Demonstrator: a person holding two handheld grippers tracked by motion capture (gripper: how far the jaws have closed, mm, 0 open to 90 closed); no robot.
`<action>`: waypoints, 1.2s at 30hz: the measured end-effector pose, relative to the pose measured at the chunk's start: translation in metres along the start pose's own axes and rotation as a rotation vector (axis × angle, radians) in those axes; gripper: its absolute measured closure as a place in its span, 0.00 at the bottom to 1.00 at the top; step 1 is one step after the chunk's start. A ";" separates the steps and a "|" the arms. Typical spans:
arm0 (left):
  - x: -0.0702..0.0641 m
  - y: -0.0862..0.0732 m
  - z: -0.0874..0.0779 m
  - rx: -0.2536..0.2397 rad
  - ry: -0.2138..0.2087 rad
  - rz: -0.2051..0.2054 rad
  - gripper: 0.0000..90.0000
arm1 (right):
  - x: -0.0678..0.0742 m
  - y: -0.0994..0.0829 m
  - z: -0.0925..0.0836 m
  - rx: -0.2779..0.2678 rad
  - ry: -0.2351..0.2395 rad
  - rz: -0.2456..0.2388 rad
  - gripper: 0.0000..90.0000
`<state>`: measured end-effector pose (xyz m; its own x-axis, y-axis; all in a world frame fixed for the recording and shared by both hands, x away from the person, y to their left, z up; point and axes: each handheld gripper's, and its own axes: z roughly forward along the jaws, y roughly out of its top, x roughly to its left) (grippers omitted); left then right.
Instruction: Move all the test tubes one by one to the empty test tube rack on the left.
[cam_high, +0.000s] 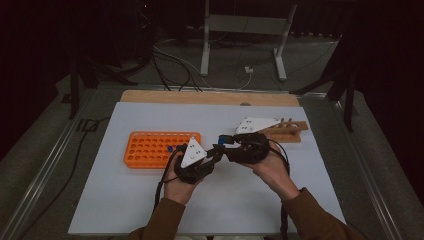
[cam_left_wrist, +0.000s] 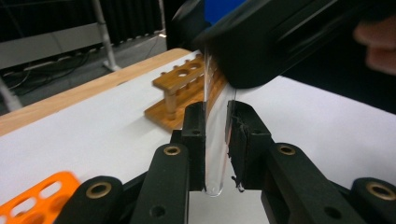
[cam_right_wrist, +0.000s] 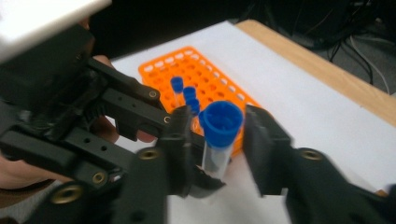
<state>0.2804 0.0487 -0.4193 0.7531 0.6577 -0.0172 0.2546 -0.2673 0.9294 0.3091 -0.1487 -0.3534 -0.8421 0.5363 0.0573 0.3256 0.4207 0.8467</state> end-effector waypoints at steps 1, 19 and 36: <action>0.002 0.000 -0.001 -0.001 0.002 -0.005 0.87 | -0.001 0.000 -0.002 -0.009 -0.001 0.002 0.59; 0.039 -0.009 -0.055 -0.058 0.051 -0.097 0.87 | -0.028 -0.030 -0.025 -0.027 -0.112 0.036 0.03; 0.087 -0.054 -0.088 -0.048 0.292 -0.180 0.87 | -0.053 -0.065 -0.042 -0.044 -0.191 0.108 0.00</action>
<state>0.2787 0.1825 -0.4384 0.4917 0.8668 -0.0827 0.3339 -0.1000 0.9373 0.3143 -0.2349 -0.3891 -0.7052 0.7071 0.0517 0.3874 0.3232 0.8634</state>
